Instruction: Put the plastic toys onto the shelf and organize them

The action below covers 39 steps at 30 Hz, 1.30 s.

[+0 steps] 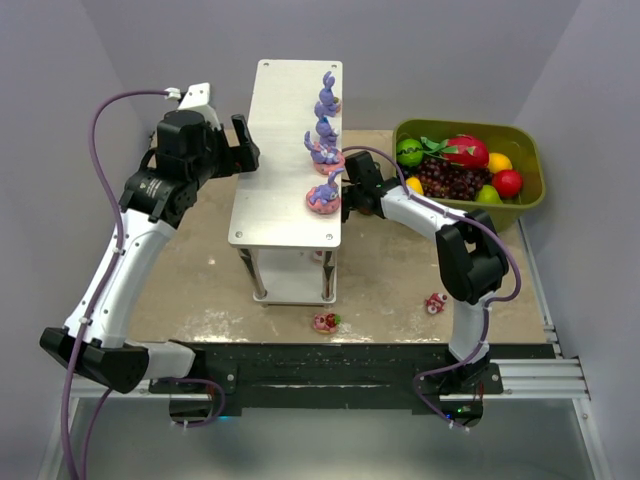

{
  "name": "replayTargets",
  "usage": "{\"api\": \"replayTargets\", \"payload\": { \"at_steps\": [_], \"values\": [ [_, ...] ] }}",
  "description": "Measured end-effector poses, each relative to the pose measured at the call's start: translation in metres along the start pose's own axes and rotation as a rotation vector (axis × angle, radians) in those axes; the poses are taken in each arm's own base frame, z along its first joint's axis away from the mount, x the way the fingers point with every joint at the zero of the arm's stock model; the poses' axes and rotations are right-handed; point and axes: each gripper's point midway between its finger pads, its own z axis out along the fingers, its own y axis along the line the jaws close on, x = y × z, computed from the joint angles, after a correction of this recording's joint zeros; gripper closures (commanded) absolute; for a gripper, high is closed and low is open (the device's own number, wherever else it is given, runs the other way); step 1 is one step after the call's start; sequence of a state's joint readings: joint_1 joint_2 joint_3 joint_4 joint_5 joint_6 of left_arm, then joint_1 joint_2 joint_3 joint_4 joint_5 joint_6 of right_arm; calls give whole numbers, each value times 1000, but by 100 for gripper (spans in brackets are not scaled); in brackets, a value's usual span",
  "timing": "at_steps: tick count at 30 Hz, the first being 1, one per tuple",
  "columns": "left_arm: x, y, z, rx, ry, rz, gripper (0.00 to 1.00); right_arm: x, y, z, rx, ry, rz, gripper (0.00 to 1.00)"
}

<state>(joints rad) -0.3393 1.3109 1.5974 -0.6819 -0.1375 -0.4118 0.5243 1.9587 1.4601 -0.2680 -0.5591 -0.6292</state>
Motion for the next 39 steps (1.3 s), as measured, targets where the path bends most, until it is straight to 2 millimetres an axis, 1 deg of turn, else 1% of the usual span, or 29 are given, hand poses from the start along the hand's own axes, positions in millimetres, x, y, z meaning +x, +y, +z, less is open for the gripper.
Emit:
{"api": "replayTargets", "payload": {
  "at_steps": [3, 4, 12, 16, 34, 39],
  "values": [
    [1, 1, 1, -2, 2, 0, 0, 0, 0, 0, 0, 0, 0, 33],
    [0, 1, 1, -3, 2, 0, 0, 0, 0, 0, 0, 0, 0, 30],
    [1, 2, 3, -7, 4, -1, 1, -2, -1, 0, 2, -4, -3, 23],
    [1, 2, 3, -8, 6, -1, 0, -6, -3, -1, 7, -11, -8, 22],
    [0, 5, 4, -14, 5, -3, 0, -6, -4, -2, 10, -10, -5, 21],
    [0, 4, 3, -13, 4, -3, 0, -5, -3, -8, 35, -9, 3, 22]
  ]
}}
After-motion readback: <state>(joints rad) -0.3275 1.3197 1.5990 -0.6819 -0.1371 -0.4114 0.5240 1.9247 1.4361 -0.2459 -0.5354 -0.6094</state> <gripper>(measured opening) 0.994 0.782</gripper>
